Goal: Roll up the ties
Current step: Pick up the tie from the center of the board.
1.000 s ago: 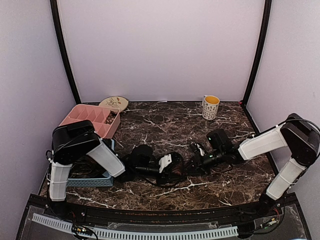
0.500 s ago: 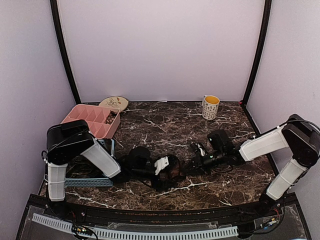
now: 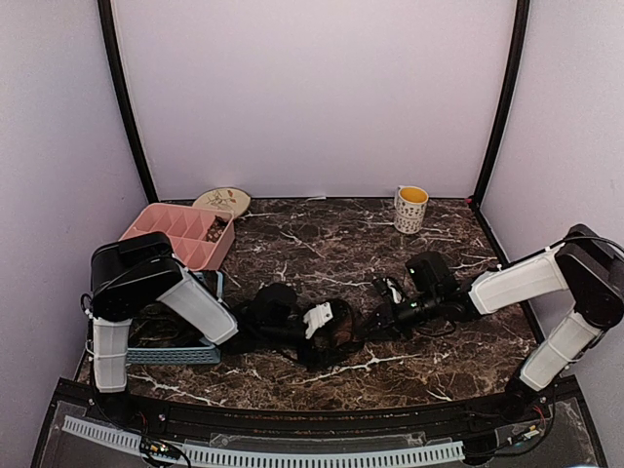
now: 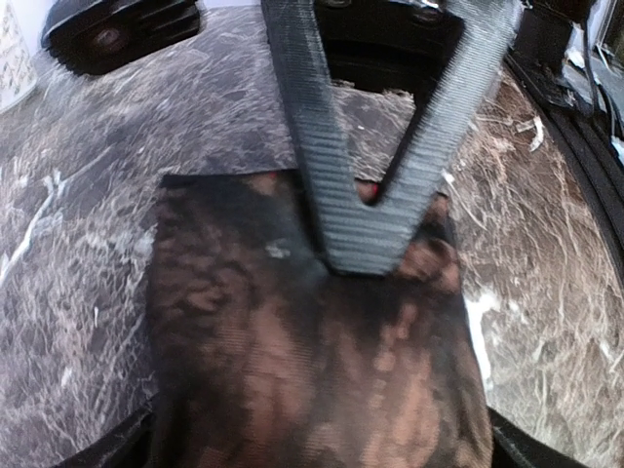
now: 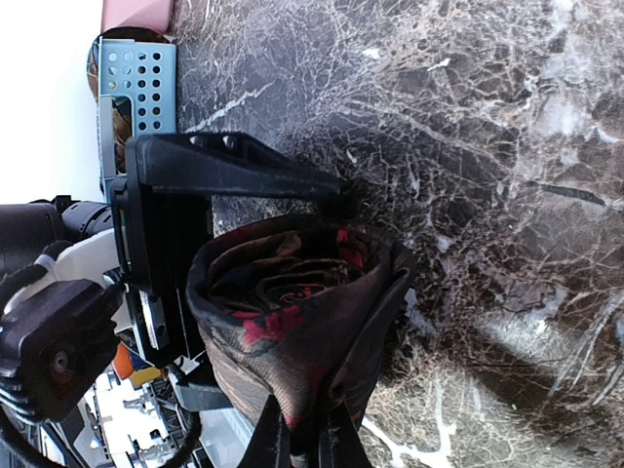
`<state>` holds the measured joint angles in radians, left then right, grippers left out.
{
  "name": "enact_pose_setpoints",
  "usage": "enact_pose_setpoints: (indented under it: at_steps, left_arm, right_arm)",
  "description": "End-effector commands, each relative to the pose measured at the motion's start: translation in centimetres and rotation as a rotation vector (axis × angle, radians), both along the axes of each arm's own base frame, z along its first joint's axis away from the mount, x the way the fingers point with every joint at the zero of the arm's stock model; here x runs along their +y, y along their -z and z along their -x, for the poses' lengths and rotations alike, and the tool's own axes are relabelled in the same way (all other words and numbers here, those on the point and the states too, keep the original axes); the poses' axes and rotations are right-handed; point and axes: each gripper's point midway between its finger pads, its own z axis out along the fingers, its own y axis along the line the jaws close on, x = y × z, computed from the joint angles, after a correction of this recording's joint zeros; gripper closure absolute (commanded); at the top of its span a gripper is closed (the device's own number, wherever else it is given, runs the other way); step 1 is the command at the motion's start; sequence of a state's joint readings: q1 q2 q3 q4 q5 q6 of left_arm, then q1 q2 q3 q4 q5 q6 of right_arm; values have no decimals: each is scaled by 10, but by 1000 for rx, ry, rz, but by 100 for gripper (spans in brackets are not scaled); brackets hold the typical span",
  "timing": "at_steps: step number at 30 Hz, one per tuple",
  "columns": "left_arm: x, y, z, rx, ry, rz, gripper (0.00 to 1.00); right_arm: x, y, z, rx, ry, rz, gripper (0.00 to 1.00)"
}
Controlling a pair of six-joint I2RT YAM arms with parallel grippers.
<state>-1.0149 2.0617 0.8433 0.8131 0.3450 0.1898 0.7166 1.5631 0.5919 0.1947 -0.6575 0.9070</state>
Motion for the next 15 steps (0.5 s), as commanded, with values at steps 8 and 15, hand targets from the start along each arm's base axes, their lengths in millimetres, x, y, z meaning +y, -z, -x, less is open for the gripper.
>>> enact_pose_setpoints:
  at_steps: [8,15]
  left_arm:
    - [-23,10,-4,40,20,40,1]
    - [-24,14,4,39,62,42,25]
  right_arm:
    - [9,-13,2,-34,-31,-58,100]
    - [10,-12,2,-28,-32,-71,100]
